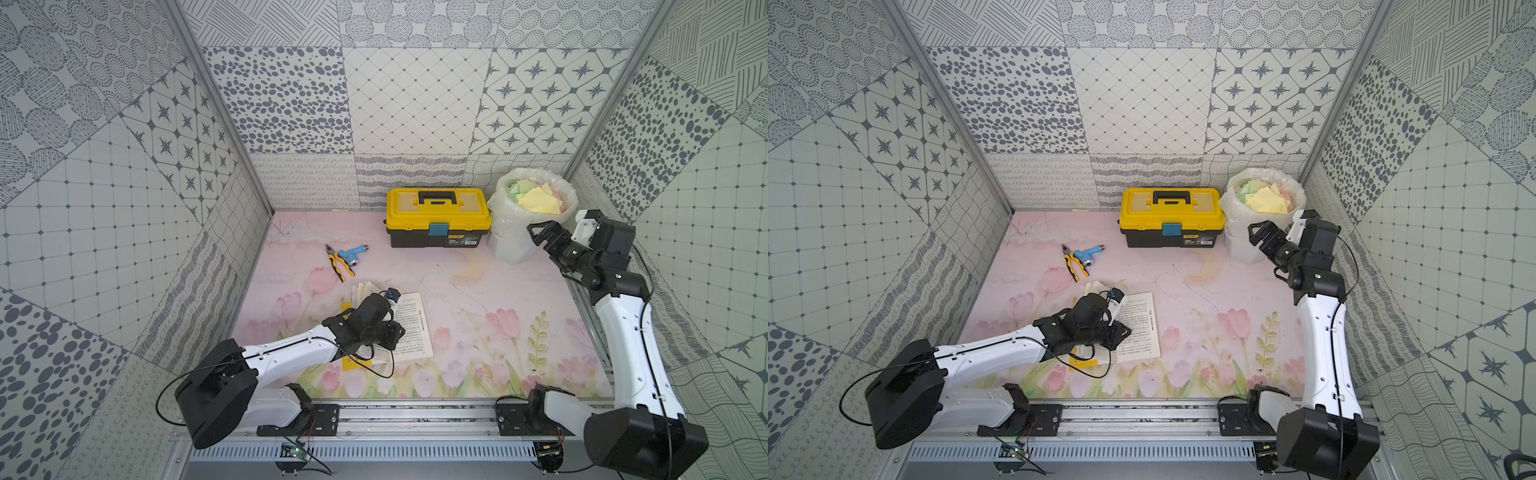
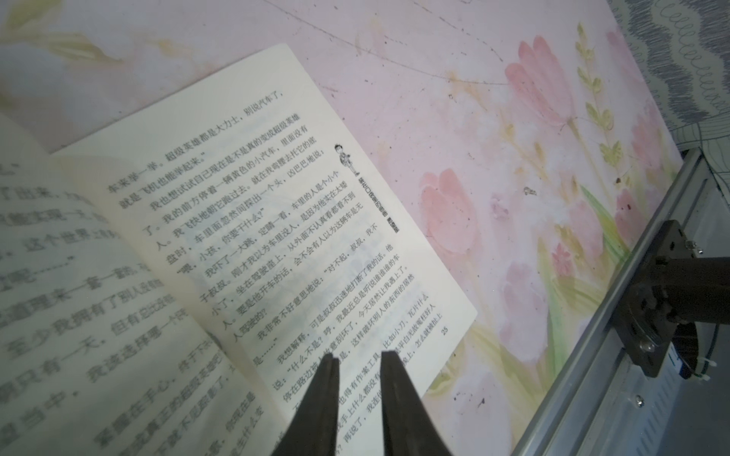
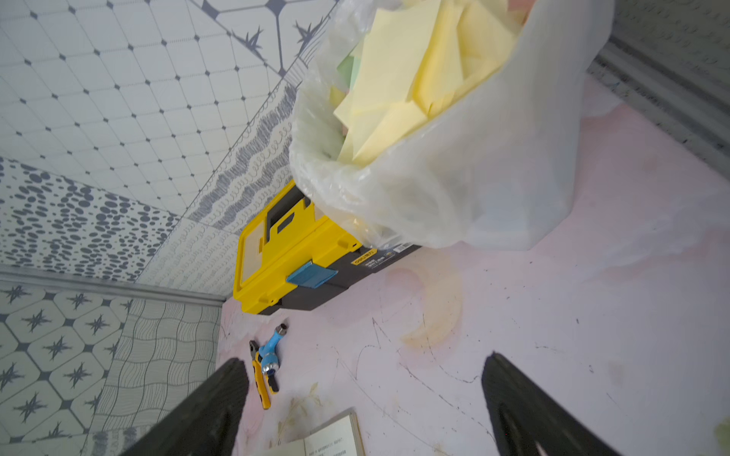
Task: Peel off the used sticky note
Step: Adjust the book at the center of the board.
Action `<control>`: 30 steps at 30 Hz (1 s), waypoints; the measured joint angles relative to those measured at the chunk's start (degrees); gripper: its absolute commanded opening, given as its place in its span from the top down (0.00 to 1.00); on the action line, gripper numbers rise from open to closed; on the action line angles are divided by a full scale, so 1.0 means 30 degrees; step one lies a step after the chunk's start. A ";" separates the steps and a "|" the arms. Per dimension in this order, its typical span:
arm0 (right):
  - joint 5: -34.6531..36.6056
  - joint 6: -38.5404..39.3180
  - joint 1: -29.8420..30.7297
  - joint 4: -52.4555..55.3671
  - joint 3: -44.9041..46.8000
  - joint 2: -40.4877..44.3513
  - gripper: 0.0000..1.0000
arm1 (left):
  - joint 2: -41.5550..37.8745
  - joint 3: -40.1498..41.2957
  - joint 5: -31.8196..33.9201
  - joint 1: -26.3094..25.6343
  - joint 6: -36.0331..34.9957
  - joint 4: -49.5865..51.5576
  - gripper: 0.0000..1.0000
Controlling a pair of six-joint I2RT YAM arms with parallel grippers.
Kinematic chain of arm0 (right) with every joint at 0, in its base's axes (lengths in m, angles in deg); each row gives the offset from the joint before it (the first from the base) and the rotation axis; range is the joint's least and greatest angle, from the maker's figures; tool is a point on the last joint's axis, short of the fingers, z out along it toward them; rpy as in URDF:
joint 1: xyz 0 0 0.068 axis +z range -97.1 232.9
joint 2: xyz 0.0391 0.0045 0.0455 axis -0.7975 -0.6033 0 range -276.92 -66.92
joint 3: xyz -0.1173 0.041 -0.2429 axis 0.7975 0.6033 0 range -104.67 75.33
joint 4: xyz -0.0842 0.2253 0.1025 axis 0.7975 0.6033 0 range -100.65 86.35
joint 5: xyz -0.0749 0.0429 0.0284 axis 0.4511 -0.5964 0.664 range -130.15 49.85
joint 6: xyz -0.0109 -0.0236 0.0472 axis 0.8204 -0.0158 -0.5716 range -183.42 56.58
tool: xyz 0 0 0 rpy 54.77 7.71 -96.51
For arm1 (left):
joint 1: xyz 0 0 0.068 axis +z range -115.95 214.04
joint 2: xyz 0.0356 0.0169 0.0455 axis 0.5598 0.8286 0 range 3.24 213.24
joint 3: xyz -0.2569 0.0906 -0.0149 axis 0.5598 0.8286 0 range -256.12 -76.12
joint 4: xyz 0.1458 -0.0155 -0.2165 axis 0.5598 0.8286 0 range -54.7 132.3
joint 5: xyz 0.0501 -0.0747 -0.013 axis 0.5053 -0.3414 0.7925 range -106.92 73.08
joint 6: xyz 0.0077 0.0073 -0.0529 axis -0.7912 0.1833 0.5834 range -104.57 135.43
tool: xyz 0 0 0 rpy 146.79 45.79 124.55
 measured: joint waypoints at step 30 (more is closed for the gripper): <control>1.3427 0.8342 0.8218 -1.4783 1.5671 0.3519 0.03 | -0.7271 0.3592 0.8291 0.2608 0.1195 -0.0561 0.15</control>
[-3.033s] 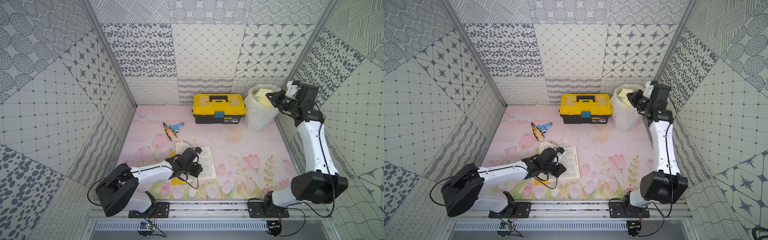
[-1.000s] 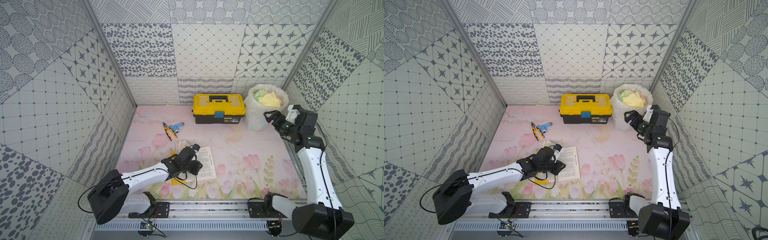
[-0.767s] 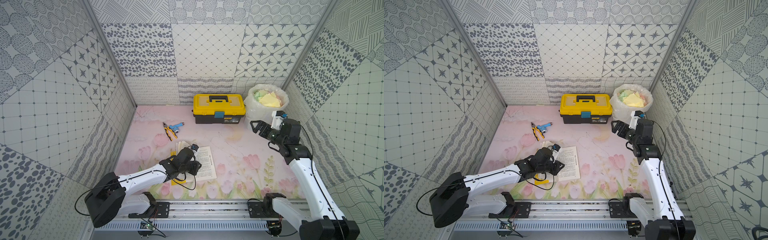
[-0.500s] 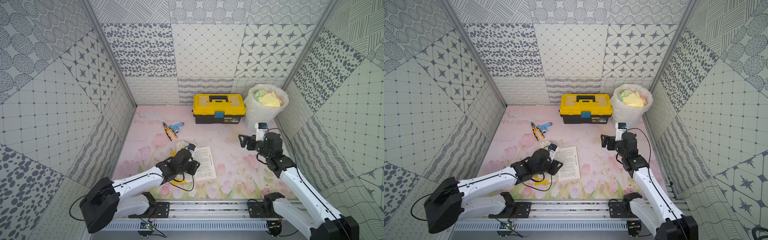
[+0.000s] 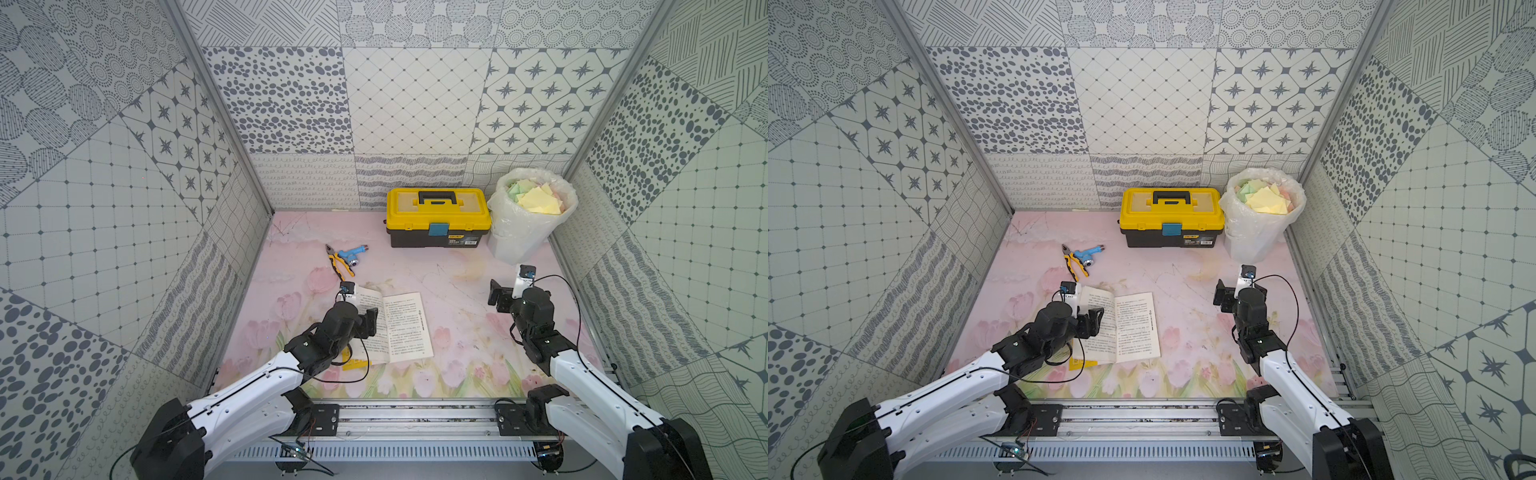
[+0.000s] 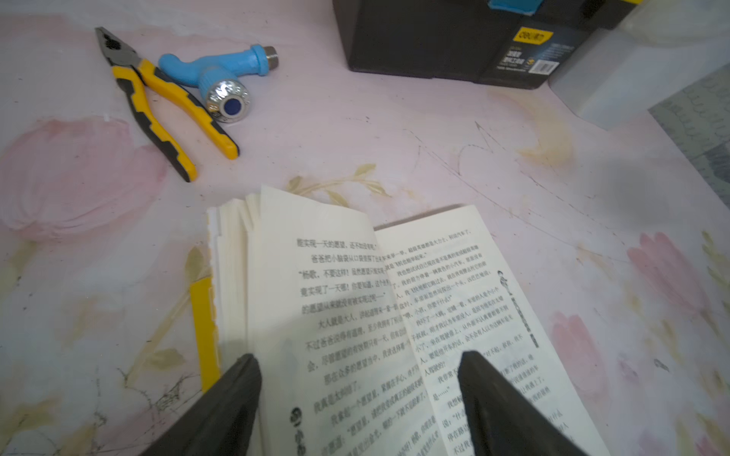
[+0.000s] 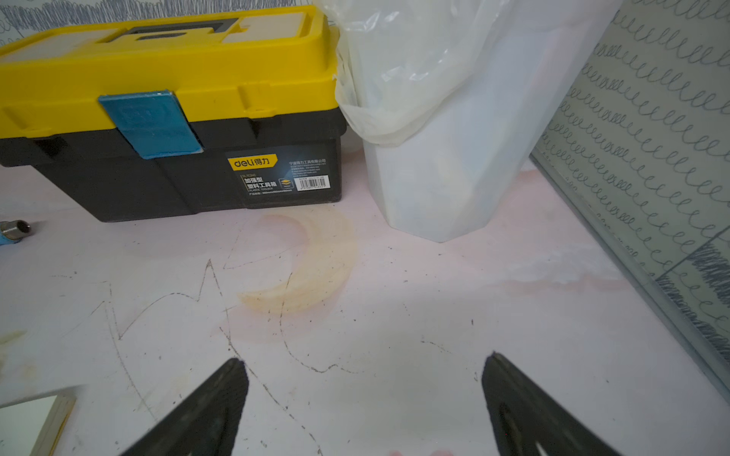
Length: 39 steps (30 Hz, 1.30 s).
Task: Peel off the used sticky note
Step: Adjust the book at the center of the board, then reset both arms
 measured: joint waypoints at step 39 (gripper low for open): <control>-0.0823 0.1974 -0.3264 -1.3194 0.0335 -1.1628 0.03 | 0.8189 0.1894 0.0233 1.1001 -0.4299 -1.1686 0.01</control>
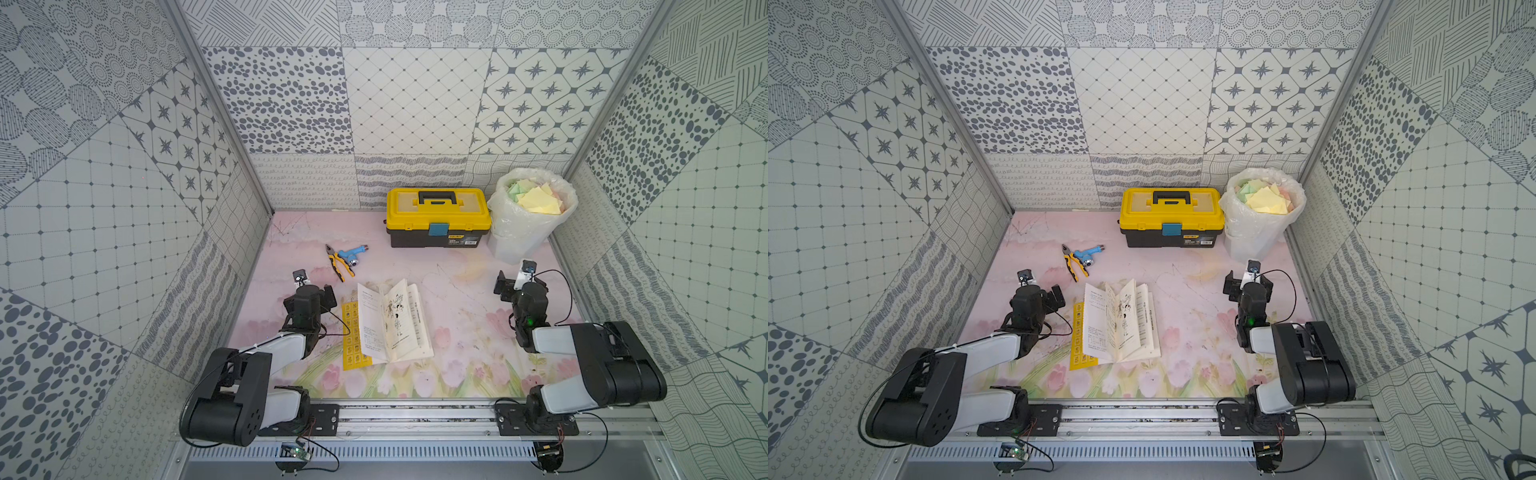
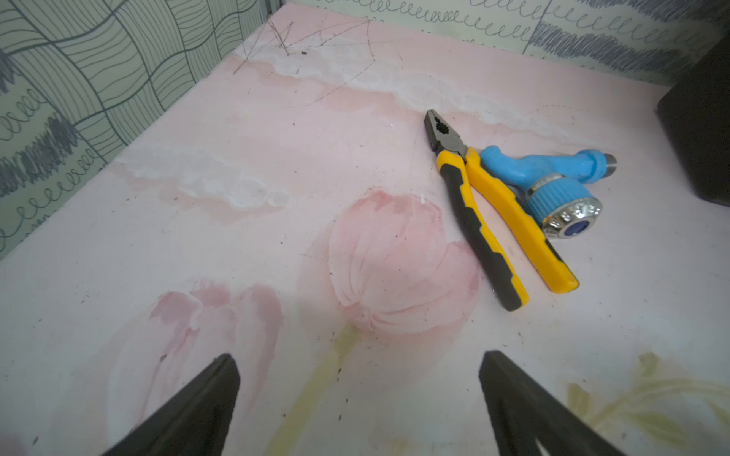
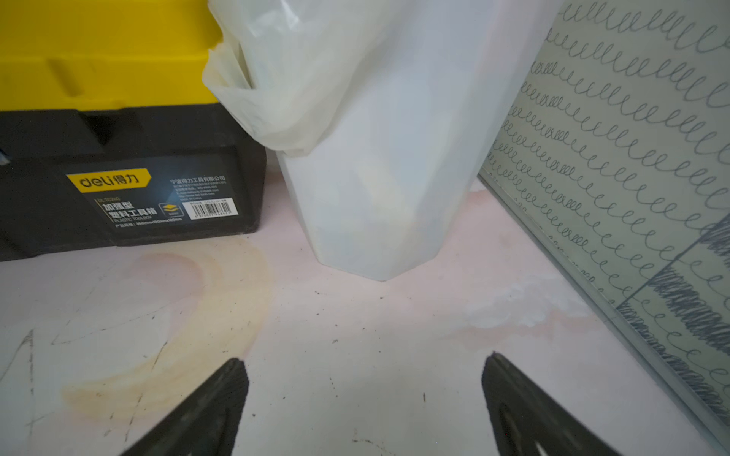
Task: Peel off the used sticky note
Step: Reset both arms
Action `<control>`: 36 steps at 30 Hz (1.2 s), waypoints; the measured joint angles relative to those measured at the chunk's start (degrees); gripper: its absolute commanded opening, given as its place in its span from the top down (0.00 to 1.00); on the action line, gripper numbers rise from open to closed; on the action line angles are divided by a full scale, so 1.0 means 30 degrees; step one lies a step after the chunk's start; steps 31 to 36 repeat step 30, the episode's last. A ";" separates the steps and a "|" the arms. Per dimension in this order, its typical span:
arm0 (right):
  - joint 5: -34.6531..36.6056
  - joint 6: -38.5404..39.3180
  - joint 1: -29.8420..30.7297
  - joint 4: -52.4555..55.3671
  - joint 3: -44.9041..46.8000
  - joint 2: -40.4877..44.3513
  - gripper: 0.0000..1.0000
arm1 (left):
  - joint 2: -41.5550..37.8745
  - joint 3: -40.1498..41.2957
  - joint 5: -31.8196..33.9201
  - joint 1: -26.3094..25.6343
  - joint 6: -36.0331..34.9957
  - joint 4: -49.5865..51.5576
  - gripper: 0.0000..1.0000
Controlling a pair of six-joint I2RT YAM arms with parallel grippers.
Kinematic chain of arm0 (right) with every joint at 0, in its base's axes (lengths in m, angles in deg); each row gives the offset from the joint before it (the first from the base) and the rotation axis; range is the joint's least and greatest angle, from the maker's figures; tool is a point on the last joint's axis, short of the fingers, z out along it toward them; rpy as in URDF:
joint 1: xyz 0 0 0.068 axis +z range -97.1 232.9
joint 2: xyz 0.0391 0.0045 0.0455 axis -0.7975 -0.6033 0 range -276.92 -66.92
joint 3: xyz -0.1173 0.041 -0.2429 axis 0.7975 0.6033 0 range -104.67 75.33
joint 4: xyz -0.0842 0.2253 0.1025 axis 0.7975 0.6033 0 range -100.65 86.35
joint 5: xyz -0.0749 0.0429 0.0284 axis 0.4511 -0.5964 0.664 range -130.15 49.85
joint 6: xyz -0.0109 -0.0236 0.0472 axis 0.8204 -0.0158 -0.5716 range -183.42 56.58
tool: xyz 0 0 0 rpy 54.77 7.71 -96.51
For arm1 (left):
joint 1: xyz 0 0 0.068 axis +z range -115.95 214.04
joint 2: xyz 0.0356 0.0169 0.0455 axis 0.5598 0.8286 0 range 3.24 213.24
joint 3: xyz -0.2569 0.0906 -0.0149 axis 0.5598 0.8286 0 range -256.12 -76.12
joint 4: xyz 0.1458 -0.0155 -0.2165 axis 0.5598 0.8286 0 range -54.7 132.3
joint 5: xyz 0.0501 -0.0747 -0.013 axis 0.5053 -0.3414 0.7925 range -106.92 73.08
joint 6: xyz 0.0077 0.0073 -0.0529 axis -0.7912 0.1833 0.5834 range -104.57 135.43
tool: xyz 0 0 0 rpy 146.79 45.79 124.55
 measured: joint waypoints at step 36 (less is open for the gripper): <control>-0.1311 -0.0488 -0.0503 0.1530 -0.1275 -0.0583 0.03 | 0.4335 -0.1421 -0.6528 0.0882 -0.2565 -0.4036 0.01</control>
